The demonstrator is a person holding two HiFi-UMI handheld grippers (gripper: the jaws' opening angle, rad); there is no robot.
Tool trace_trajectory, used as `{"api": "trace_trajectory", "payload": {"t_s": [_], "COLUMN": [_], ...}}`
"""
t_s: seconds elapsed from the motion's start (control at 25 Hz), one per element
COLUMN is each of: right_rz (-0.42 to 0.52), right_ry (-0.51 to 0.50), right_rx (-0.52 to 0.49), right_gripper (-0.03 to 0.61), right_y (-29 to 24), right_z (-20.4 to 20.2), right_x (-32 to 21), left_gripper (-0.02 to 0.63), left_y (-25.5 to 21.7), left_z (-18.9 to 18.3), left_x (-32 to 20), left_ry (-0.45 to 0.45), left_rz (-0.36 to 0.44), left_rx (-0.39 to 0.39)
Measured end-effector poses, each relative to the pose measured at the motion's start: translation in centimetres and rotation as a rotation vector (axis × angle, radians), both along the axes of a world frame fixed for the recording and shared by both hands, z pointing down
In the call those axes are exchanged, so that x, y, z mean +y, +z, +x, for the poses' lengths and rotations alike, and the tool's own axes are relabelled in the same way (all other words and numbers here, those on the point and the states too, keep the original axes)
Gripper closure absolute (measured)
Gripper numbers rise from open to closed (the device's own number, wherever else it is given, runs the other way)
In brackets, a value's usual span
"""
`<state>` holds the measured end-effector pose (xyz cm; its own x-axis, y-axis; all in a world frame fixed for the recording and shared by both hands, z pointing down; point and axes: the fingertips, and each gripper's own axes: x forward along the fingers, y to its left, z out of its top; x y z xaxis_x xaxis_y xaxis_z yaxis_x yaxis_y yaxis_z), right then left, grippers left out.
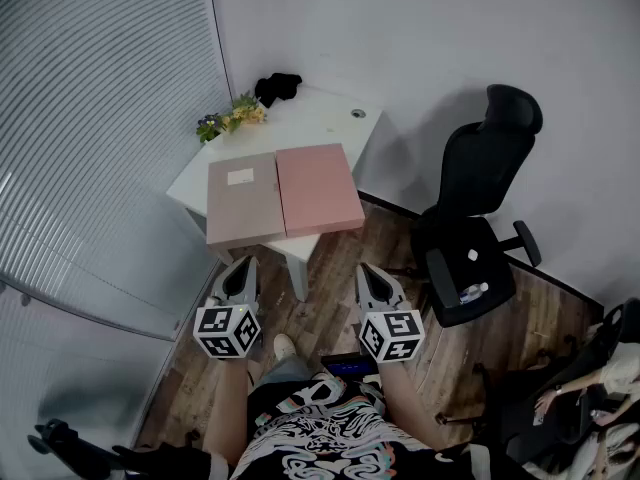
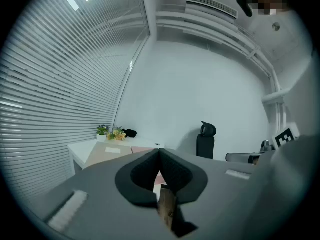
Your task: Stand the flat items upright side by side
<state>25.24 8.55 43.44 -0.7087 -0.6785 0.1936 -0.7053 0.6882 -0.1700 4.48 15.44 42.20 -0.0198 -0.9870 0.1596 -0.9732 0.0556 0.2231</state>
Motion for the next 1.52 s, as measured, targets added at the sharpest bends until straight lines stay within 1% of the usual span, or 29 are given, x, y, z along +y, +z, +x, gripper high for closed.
{"api": "trace_trajectory", "payload": {"t_s": [0.24,0.44,0.64,0.68,0.72,0.76,0.8,0.84,0.88,0.96,1.12,1.24,1.36,1.44,1.52], "right_rz": [-0.017,-0.028,-0.051,-0.060,-0.072,-0.086,-0.100,-0.113,-0.123,-0.132,-0.173,-0.215,-0.264,-0.290,-0.296], "right_ry": [0.001,0.010,0.036,0.041,0.046,0.051,0.054,0.054,0.050,0.040,0.056,0.075,0.102,0.115,0.121], "right_rx": [-0.018,-0.014,-0.066,-0.080,-0.098,-0.120,-0.143,-0.162,-0.175,-0.176,-0.185,-0.203,-0.215,-0.204,-0.181], "right_gripper": [0.577,0.577,0.577,0.575,0.575,0.572,0.535,0.503,0.485,0.469,0.460,0.456,0.451,0.451,0.451], "right_y": [0.1,0.3,0.3,0.3,0.3,0.2,0.2,0.1,0.1,0.2,0.9,1.9,3.5,4.5,5.2], "right_z": [-0.1,0.2,0.8,1.0,1.2,1.4,1.5,1.6,1.6,1.4,1.7,1.8,2.5,2.8,2.6], "right_x": [0.4,0.6,0.7,0.7,0.7,0.8,0.9,0.9,1.0,1.0,0.5,-0.6,-1.6,-2.3,-3.6], "left_gripper": [0.612,0.612,0.612,0.607,0.580,0.536,0.491,0.466,0.465,0.463,0.462,0.462,0.458,0.443,0.440], "left_y": [0.0,0.3,0.8,0.8,0.8,0.8,0.8,0.9,0.9,1.1,1.4,1.8,2.9,3.6,4.3], "left_z": [0.0,0.2,0.3,0.4,0.5,0.7,0.8,0.9,1.0,1.1,1.2,0.9,1.3,1.8,2.1], "left_x": [0.2,0.5,1.0,1.1,1.1,1.2,1.2,1.3,1.3,1.3,0.5,-0.9,-2.3,-3.4,-5.0], "left_ry": [0.006,0.010,0.020,0.026,0.034,0.043,0.051,0.056,0.060,0.064,0.071,0.074,0.109,0.141,0.171], "left_rz": [0.006,0.001,-0.002,0.001,0.004,0.006,0.006,0.006,0.005,0.001,-0.013,-0.026,-0.052,-0.062,-0.079], "left_rx": [0.011,0.016,0.040,0.050,0.060,0.068,0.074,0.076,0.075,0.072,0.056,0.019,0.004,0.011,0.003]}}
